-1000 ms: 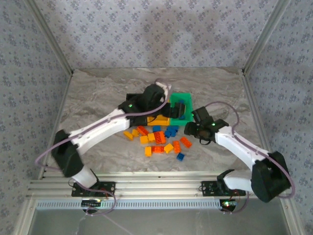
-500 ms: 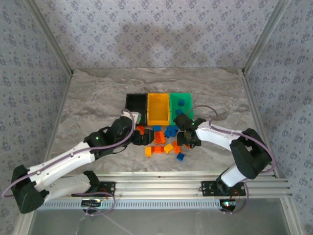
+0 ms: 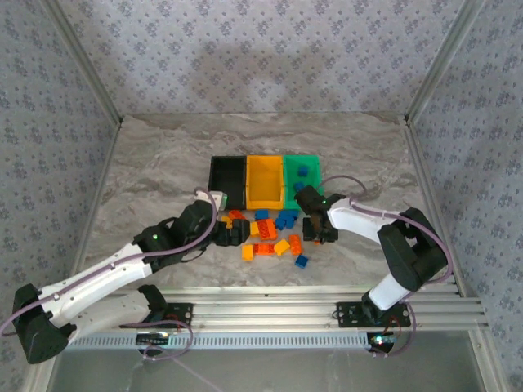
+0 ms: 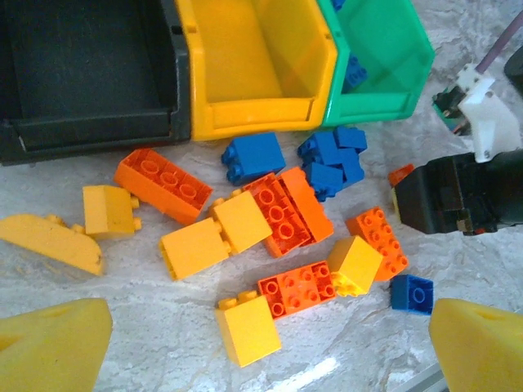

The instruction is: Sort the legos into containers by color

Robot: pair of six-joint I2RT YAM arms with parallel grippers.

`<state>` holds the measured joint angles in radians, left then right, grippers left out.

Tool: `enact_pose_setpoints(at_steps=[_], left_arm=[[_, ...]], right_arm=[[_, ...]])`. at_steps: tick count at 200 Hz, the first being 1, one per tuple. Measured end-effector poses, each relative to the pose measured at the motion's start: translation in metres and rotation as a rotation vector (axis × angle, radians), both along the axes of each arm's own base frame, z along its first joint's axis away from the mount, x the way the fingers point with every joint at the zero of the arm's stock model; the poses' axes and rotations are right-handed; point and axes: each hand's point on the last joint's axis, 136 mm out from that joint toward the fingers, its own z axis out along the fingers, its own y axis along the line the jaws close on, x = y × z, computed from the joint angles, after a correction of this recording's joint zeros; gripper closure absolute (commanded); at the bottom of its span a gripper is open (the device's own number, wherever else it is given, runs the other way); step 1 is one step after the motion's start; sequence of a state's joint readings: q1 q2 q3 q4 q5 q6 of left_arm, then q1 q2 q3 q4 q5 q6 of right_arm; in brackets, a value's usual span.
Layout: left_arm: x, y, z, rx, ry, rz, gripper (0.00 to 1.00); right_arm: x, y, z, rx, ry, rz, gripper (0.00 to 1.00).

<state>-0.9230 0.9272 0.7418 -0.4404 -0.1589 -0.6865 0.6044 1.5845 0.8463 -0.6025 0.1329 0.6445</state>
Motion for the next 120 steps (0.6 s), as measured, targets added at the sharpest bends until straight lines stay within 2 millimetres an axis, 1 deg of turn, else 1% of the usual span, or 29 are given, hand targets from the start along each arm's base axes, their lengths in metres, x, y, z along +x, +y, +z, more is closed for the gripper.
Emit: enact_pose_setpoints(at_steps=[12, 27, 57, 82, 90, 103, 110, 120], left_arm=[[-0.001, 0.002, -0.003, 0.008, 0.006, 0.005, 0.0], [0.0, 0.004, -0.005, 0.013, 0.006, 0.012, 0.0], [0.0, 0.005, -0.006, 0.017, 0.004, 0.018, 0.0], [0.0, 0.009, -0.006, 0.024, -0.002, 0.029, 0.0], [0.0, 0.012, -0.006, 0.03, -0.004, 0.036, 0.0], [-0.001, 0.016, -0.009, 0.039, -0.005, 0.046, 0.0], [-0.001, 0.019, -0.01, 0.042, -0.005, 0.055, 0.0], [-0.002, 0.024, -0.012, 0.046, -0.006, 0.068, 0.0]], right_arm=[[0.0, 0.0, 0.0, 0.002, 0.002, -0.001, 0.57], [0.001, -0.001, 0.0, 0.009, 0.007, -0.006, 0.63], [0.002, -0.002, 0.001, 0.017, 0.011, -0.013, 0.71], [0.004, -0.002, 0.005, 0.018, -0.005, 0.003, 0.76], [0.005, -0.001, 0.009, 0.021, -0.019, 0.014, 0.77], [0.008, 0.002, 0.021, 0.023, -0.056, 0.043, 0.77], [0.009, 0.008, 0.031, 0.026, -0.078, 0.068, 0.77], [0.014, 0.023, 0.049, 0.039, -0.118, 0.119, 0.77]])
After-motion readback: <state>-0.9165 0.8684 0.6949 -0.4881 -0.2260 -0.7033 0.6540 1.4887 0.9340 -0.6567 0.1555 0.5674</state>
